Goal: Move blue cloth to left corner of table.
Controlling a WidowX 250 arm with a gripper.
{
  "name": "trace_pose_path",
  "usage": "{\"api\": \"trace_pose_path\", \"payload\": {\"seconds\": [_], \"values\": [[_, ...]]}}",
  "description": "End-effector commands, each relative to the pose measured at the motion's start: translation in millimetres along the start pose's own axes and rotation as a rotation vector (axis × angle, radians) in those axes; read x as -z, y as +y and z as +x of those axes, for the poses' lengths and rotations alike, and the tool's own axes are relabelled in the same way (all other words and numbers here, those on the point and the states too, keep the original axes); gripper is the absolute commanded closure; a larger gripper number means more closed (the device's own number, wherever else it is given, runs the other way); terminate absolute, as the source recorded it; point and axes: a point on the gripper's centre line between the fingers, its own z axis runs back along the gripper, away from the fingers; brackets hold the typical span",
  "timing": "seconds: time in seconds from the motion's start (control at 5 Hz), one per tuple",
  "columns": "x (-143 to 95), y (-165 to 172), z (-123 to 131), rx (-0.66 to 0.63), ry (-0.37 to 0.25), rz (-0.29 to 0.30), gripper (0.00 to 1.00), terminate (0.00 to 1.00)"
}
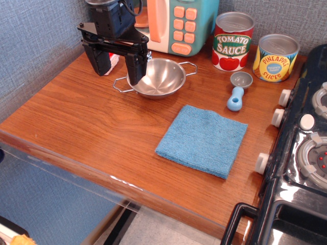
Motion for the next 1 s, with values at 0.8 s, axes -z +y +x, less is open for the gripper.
{"api": "trace_pose_path", "payload": {"seconds": [0.8], "values": [[28, -95, 3, -0.003, -0.044, -0.048, 0.0, 0.0]]}}
